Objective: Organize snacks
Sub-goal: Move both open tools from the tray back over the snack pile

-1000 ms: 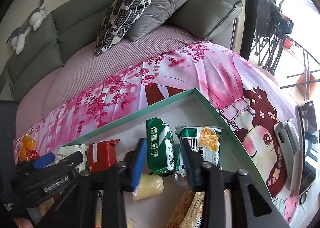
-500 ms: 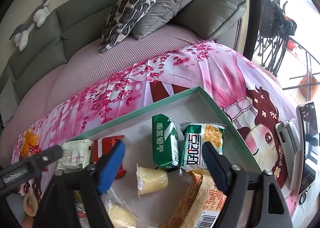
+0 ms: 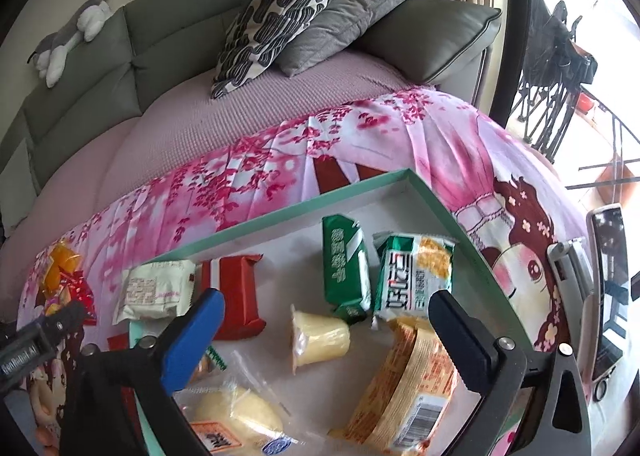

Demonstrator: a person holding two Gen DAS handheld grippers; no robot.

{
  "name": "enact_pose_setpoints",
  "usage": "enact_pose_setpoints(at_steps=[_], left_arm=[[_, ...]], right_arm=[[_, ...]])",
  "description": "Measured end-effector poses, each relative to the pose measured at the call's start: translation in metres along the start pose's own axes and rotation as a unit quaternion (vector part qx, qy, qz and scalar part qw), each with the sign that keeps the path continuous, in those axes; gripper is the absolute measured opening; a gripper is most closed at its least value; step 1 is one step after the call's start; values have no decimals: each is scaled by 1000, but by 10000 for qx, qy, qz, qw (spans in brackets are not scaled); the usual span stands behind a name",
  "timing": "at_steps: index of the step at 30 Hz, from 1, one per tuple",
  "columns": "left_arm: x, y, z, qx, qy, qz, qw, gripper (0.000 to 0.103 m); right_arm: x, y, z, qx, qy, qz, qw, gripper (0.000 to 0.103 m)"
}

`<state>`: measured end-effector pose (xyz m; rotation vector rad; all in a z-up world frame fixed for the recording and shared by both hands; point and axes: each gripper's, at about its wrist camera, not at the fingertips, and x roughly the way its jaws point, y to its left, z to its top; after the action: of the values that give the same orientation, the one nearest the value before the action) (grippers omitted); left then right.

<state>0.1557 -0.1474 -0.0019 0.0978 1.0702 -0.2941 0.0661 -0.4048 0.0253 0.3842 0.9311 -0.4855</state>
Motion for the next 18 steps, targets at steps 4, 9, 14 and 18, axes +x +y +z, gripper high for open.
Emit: enact_pose_setpoints(at_steps=[4,9,14,18], left_arm=[[-5,13,-10,-158,47,29,9999,95],[-18,31,-21,-205,-71,266,9994,95],[-22,50,-29,-254,59,631,9977,95],[-24,68,-30,-464,134,626,9969,95]], right_arm=[[-6,5,-4,-64,-14,83,9999,103],[-12,15,-9,-143,-17,210,9997,103],[-19,31,-14,-275,-4,294,9992,103],[-22,51,-20,-405,77,359,9985,103]])
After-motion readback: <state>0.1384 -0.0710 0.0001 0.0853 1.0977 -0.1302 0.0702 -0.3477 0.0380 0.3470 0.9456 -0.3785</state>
